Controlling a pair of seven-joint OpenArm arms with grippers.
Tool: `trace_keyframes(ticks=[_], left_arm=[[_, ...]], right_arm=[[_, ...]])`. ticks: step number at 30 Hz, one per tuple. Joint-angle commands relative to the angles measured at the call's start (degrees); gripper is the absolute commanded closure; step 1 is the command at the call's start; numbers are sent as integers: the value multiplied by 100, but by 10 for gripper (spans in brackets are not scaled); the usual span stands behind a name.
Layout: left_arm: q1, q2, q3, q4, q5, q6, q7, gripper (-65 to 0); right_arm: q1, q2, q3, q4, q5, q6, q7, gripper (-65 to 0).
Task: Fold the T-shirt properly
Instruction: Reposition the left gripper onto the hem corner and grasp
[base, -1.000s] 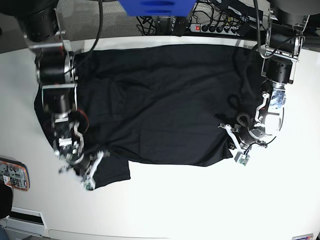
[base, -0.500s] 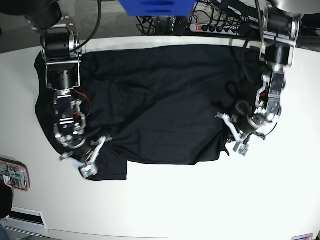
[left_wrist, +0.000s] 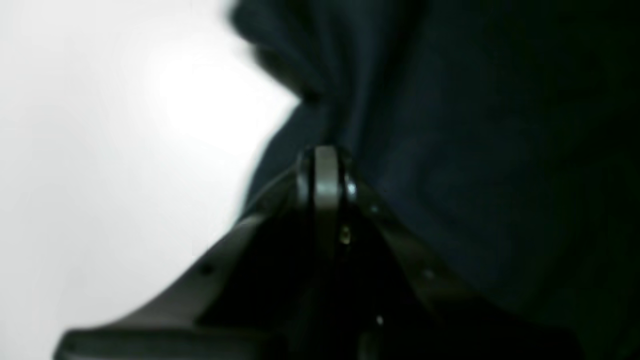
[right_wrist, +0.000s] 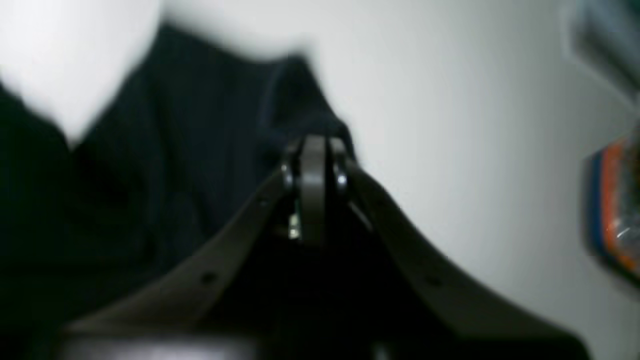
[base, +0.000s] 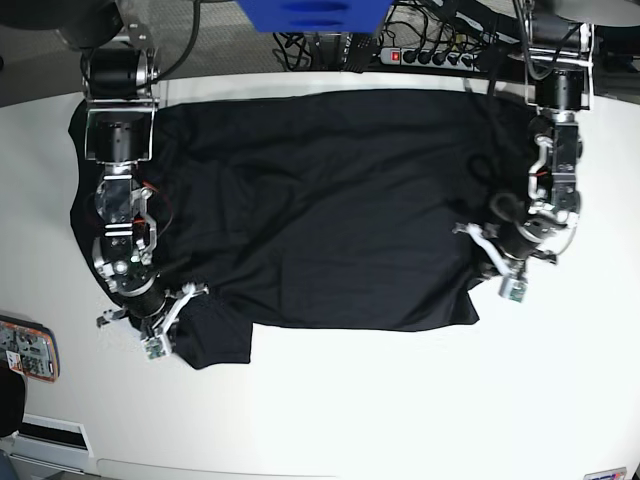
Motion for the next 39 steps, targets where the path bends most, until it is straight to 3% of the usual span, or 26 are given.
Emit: trace_keyframes(ticks=[1, 8, 19, 32, 39], left_arm=[[0, -59, -107, 163, -64, 1, -135, 0], [352, -50, -502, 567, -64, 1, -135, 0], [431, -42, -502, 594, -99, 1, -117, 0], [387, 81, -907, 1921, -64, 1, 1720, 0], [-949, 73, -889, 743, -99, -34, 2731, 0]], right_arm=[[-5, 63, 129, 79, 23, -2, -9, 0], [-199, 63, 472, 660, 23, -2, -212, 0], [-225, 63, 472, 879, 23, -2, -229, 0], [-234, 54, 472, 1029, 49, -2, -185, 0], [-225, 63, 454, 1020, 32, -2, -220, 0]])
